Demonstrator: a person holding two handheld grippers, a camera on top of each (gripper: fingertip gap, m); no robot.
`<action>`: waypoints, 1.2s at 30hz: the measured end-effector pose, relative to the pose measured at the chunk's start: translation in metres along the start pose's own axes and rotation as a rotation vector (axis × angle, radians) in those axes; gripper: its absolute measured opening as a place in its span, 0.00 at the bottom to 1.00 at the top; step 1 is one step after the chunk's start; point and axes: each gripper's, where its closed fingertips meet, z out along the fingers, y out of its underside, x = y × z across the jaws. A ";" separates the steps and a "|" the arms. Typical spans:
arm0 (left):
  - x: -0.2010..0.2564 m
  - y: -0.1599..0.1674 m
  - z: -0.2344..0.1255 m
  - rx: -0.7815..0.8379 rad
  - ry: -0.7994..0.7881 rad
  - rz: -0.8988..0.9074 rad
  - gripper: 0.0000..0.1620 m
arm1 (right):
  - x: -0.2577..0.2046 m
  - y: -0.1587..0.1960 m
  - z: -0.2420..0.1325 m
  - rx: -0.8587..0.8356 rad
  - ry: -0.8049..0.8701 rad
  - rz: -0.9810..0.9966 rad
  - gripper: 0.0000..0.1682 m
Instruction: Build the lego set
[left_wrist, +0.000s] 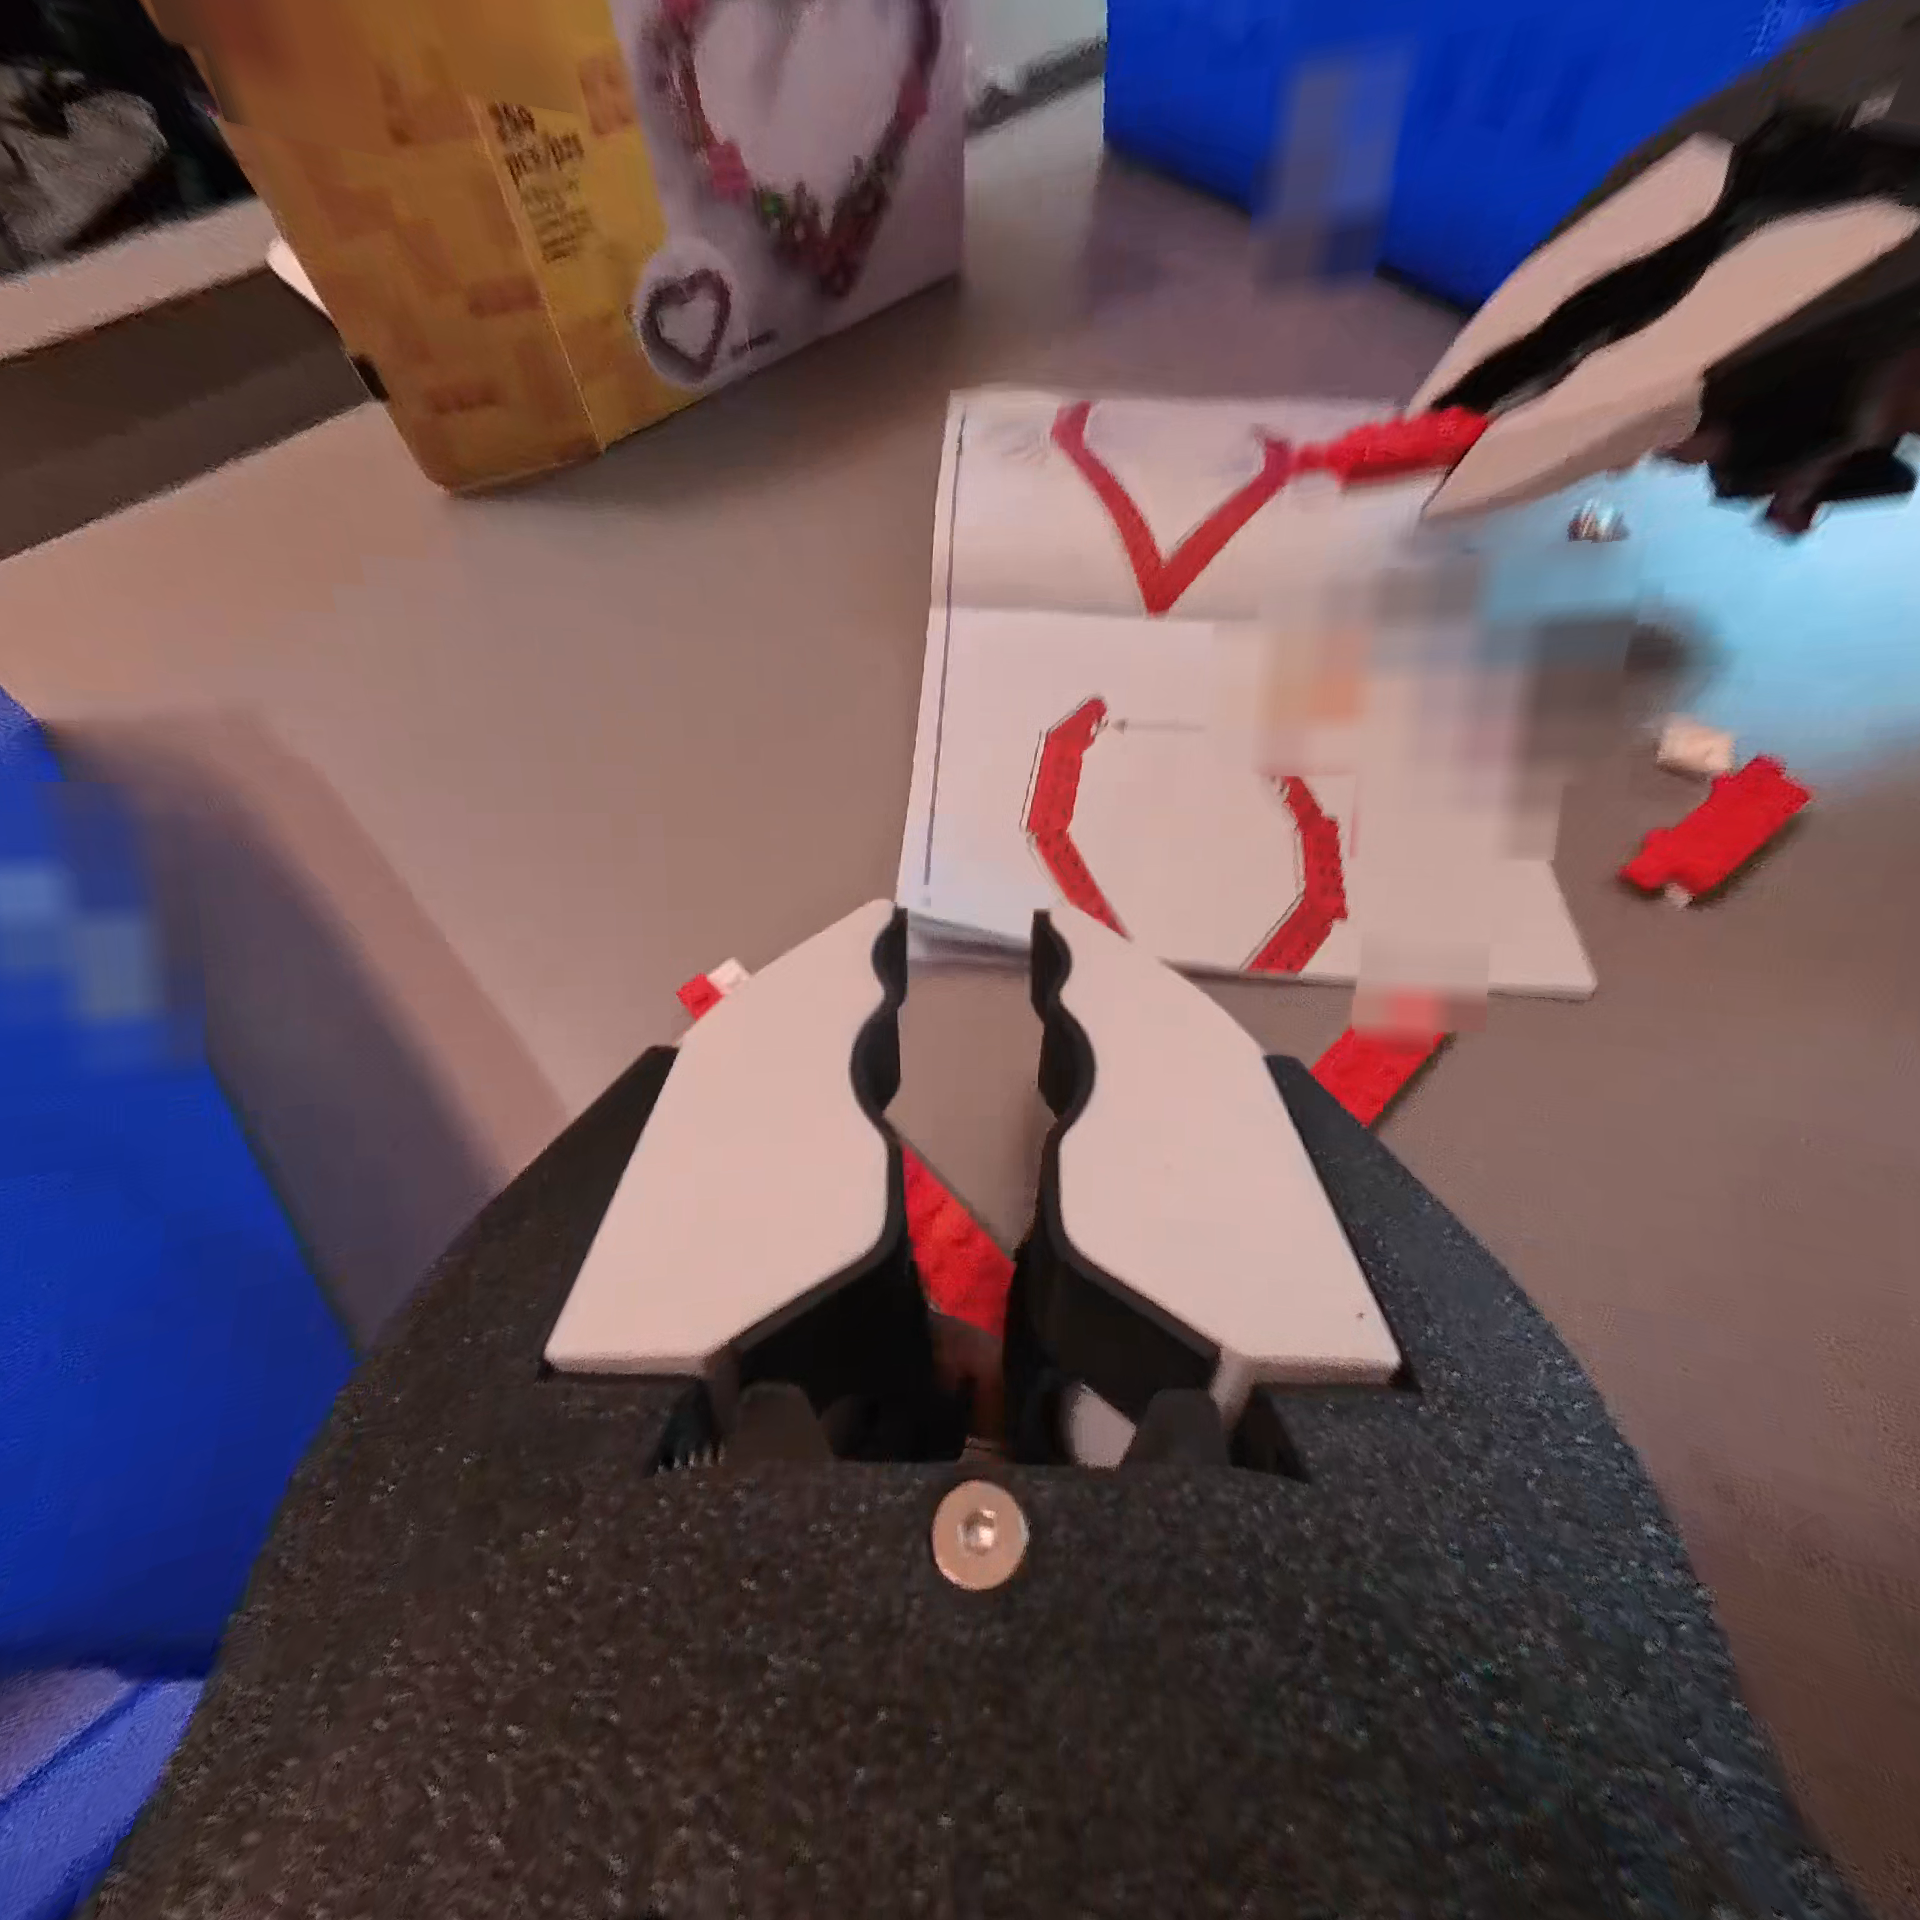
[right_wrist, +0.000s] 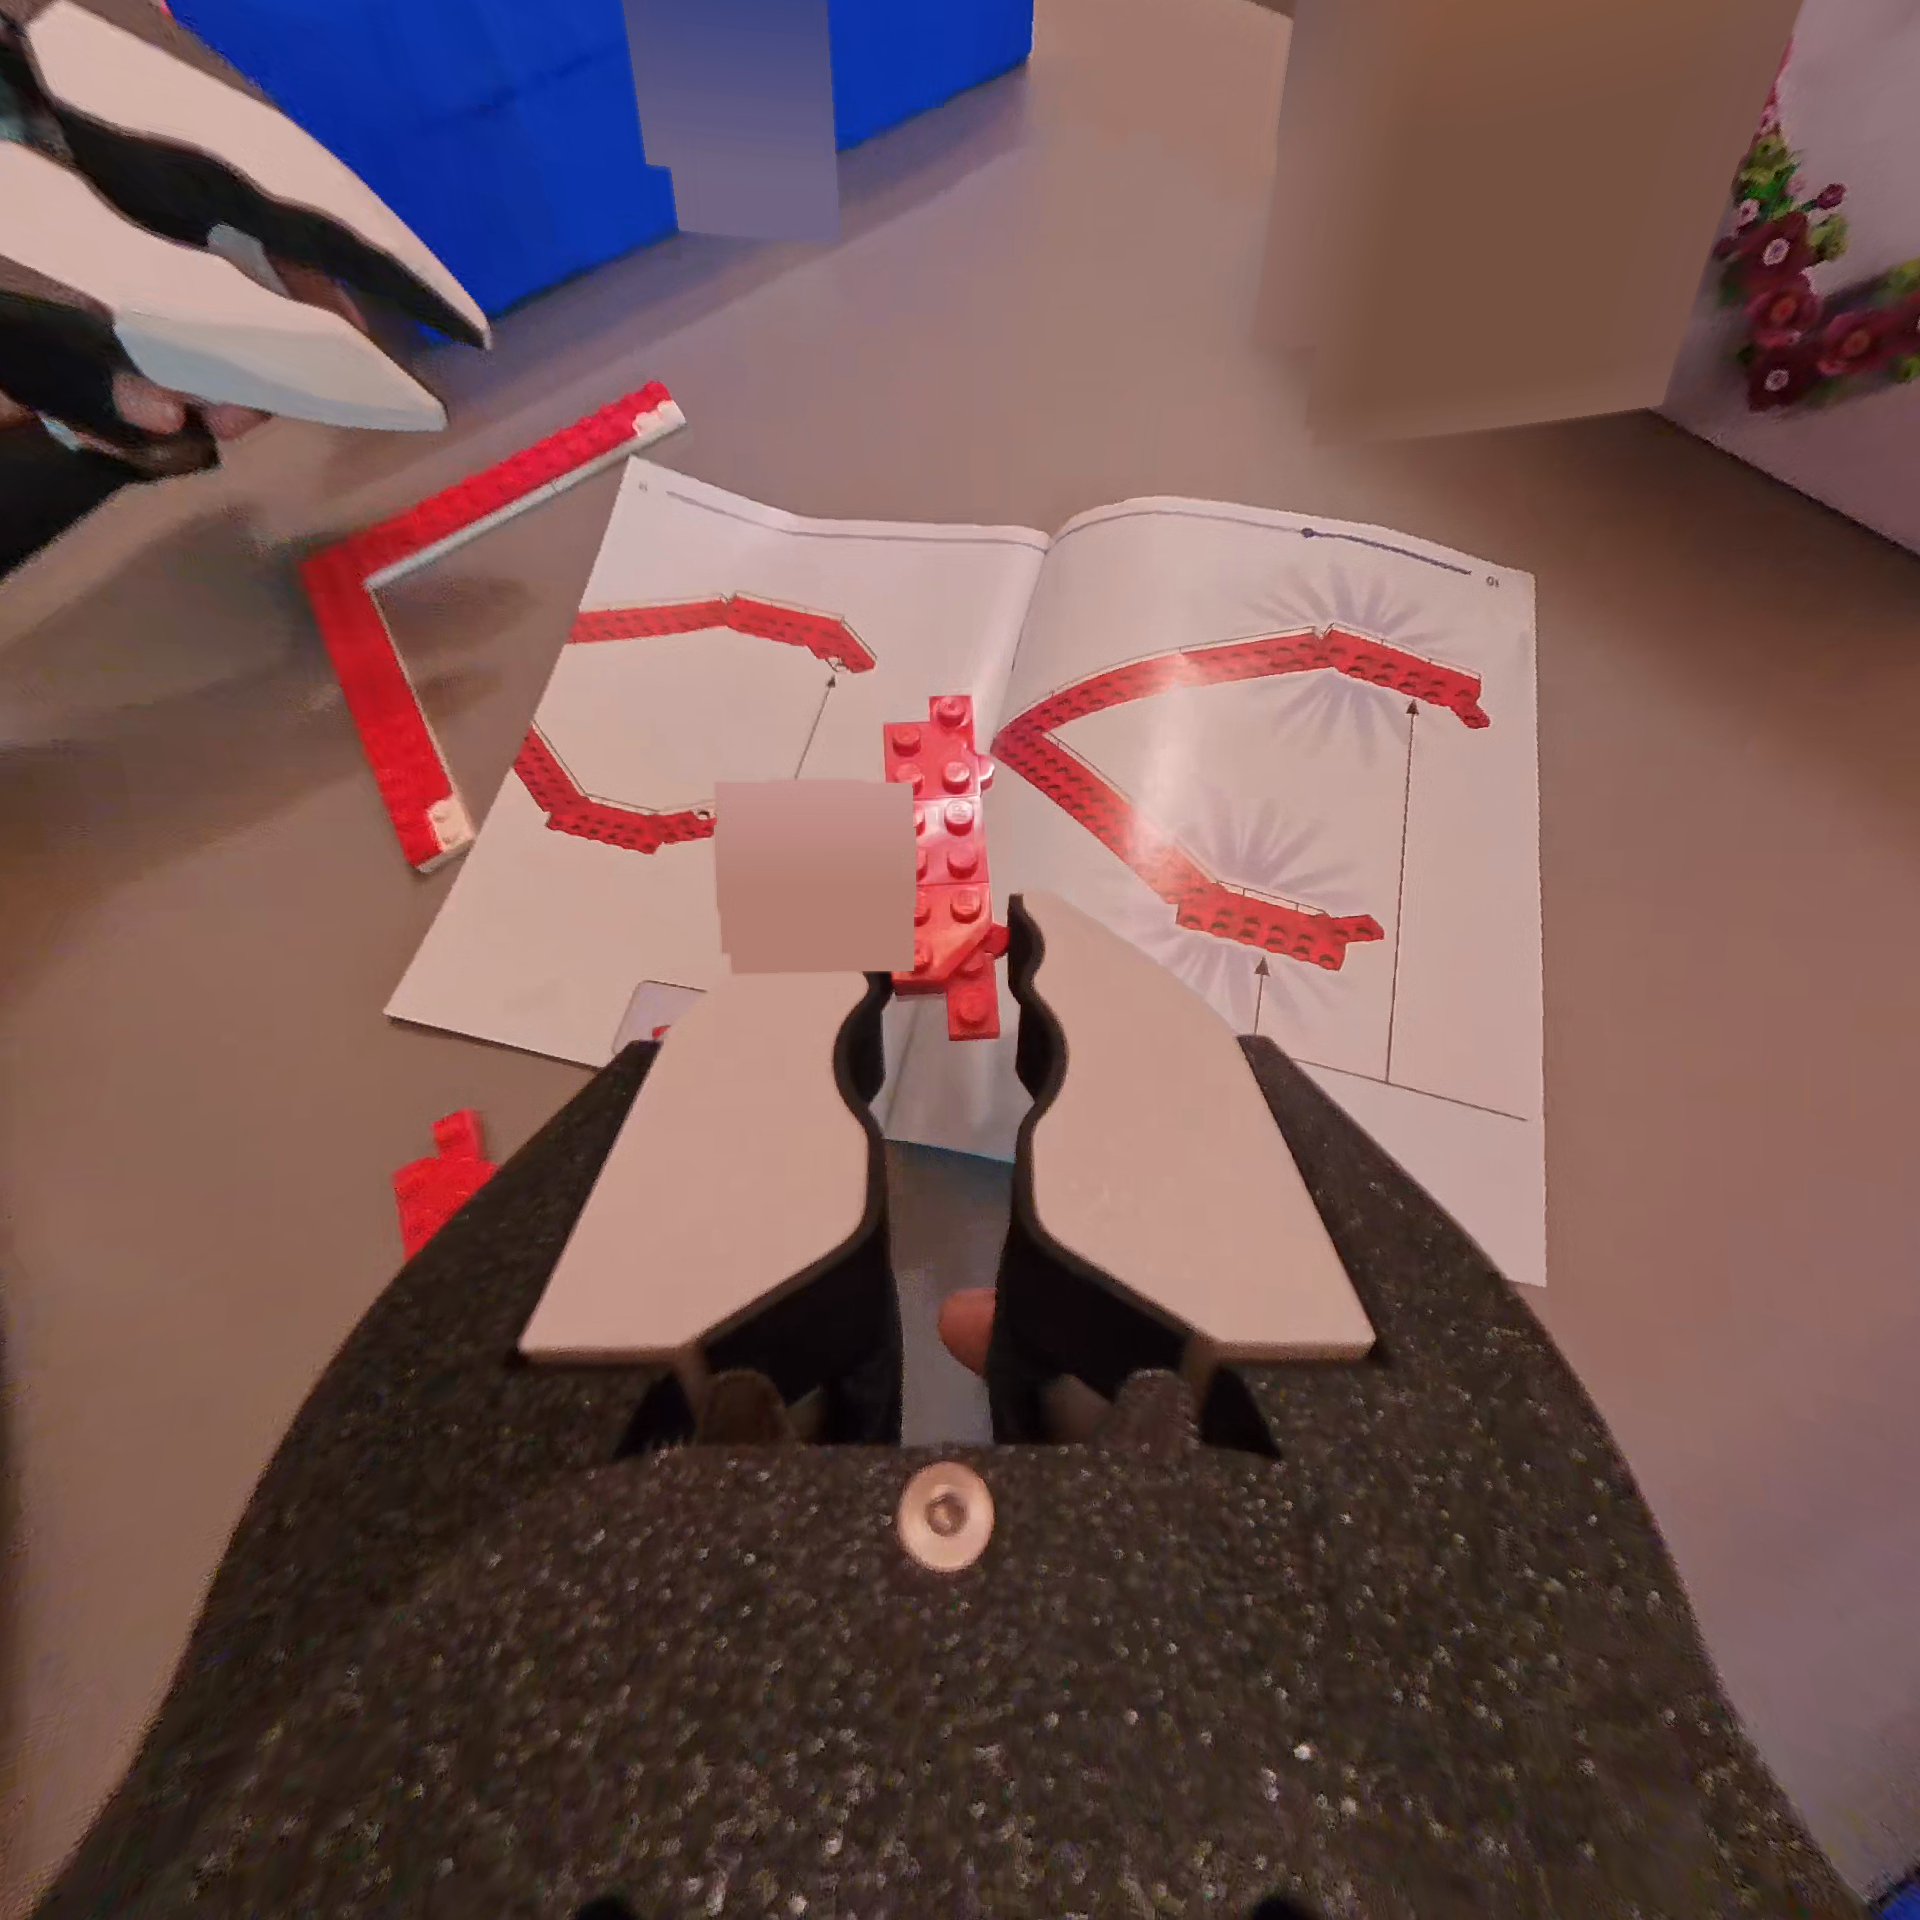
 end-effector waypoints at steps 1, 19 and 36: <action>-0.003 0.008 0.003 -0.050 -0.004 0.019 0.13 | 0.000 0.002 0.002 -0.014 0.001 -0.014 0.12; -0.016 0.011 0.026 -0.065 -0.093 0.069 0.11 | 0.018 0.014 0.001 0.018 0.073 0.025 0.12; -0.027 -0.037 0.002 0.374 0.025 -0.299 0.12 | 0.038 -0.021 -0.039 0.461 0.034 0.308 0.12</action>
